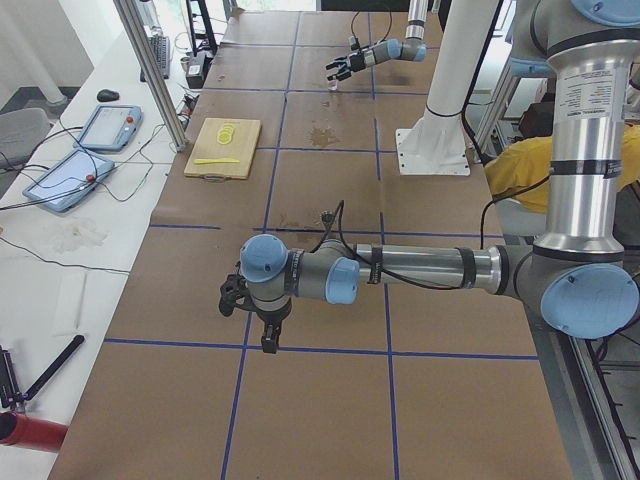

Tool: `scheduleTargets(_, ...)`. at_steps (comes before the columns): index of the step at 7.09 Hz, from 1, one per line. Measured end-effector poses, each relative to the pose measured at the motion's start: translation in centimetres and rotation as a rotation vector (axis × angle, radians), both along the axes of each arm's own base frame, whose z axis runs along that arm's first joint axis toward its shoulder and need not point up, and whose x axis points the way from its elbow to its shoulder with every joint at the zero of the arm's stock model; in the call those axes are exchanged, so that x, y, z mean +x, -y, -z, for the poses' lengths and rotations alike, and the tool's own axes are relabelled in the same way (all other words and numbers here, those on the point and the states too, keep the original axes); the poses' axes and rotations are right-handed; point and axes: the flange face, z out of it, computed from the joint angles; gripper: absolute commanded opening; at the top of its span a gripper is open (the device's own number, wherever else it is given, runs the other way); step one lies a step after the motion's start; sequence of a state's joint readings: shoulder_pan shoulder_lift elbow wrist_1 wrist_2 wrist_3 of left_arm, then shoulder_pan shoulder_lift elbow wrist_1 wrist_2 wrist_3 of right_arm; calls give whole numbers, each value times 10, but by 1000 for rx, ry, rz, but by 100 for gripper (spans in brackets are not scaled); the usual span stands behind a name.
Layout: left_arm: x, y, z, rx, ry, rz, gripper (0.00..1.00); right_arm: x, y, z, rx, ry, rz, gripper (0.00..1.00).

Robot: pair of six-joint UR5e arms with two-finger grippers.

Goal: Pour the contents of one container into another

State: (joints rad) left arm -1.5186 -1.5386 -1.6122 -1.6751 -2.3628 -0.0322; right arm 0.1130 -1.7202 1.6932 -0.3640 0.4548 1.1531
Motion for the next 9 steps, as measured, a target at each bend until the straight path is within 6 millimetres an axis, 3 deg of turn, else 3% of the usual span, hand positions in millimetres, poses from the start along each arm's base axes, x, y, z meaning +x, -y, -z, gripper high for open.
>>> scheduleTargets(2,0,0,0,-1,-1,1,100,13,24,12,-19,-12,36,100)
scheduleTargets(4,0,0,0,0,-1,1,100,44,73,11,-63,-44,83,100)
scheduleTargets(6,0,0,0,3,-1,1,100,100,135,-4,-180,-116,175,100)
scheduleTargets(7,0,0,1,5,-1,-1,100,138,164,-15,-262,-167,250,100)
scheduleTargets(9,0,2,1,12,-1,-2,100,223,197,-35,-402,-216,436,100)
